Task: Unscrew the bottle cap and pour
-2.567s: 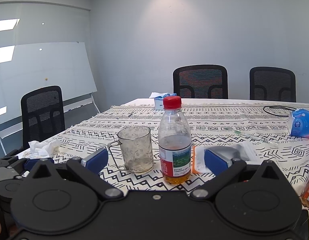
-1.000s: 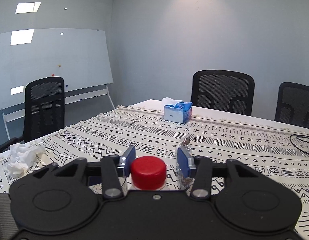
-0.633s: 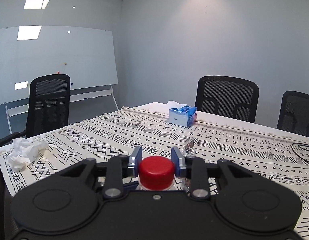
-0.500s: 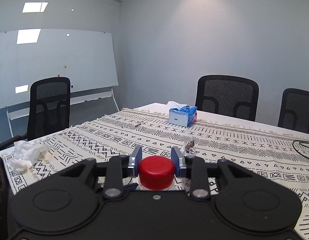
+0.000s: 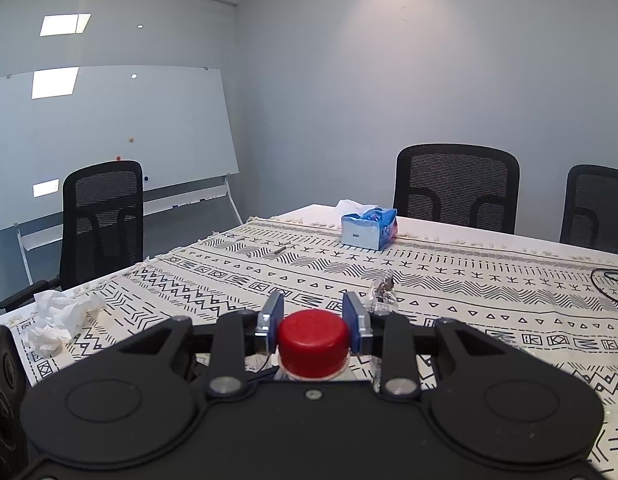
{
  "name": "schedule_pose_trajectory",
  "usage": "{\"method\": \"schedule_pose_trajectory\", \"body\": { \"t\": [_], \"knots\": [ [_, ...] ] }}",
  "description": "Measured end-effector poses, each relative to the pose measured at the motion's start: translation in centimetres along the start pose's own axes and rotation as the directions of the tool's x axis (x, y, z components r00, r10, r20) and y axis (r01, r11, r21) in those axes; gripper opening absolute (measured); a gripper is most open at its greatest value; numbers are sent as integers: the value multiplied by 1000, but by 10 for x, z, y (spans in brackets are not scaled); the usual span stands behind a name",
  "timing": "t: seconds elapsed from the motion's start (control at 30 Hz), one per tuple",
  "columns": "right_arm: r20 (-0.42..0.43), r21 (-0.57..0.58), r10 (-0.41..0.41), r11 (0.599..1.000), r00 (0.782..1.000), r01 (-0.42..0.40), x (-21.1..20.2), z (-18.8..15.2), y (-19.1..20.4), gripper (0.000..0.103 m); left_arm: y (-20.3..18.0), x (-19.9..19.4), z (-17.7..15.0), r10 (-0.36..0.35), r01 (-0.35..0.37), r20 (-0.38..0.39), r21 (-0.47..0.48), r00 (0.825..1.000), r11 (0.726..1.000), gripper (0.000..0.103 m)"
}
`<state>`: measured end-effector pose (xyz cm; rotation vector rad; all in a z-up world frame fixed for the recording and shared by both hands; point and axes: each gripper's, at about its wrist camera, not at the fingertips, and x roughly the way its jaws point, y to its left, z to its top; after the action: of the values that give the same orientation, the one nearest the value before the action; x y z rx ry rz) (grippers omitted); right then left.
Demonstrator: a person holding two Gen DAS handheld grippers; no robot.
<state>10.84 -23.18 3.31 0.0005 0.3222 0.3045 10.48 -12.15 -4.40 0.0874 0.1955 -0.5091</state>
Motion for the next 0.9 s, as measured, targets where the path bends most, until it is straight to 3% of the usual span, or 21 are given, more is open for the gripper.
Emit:
{"method": "schedule_pose_trajectory", "body": {
  "t": [0.17,0.33,0.57,0.6,0.73,0.9],
  "knots": [
    [-19,-22,-35,999,999,35,5,3,5,35,1,2,1,1,-1,3,-10,1000,1000,56],
    [7,-26,-15,1000,1000,15,6,0,0,33,2,2,1,-14,14,10,-12,1000,1000,54],
    [40,-101,129,987,991,-124,2,-6,-18,34,8,2,0,-55,56,11,-19,998,998,52],
    [26,-71,137,988,990,-135,2,-4,-21,34,6,1,0,-54,54,13,-13,998,998,52],
    [-13,25,69,997,998,-68,2,6,-16,36,1,-1,0,-41,41,14,-8,999,999,53],
    [27,-81,-8,997,1000,11,4,0,2,32,0,-2,-1,-33,33,14,-13,999,999,53]
  ]
}}
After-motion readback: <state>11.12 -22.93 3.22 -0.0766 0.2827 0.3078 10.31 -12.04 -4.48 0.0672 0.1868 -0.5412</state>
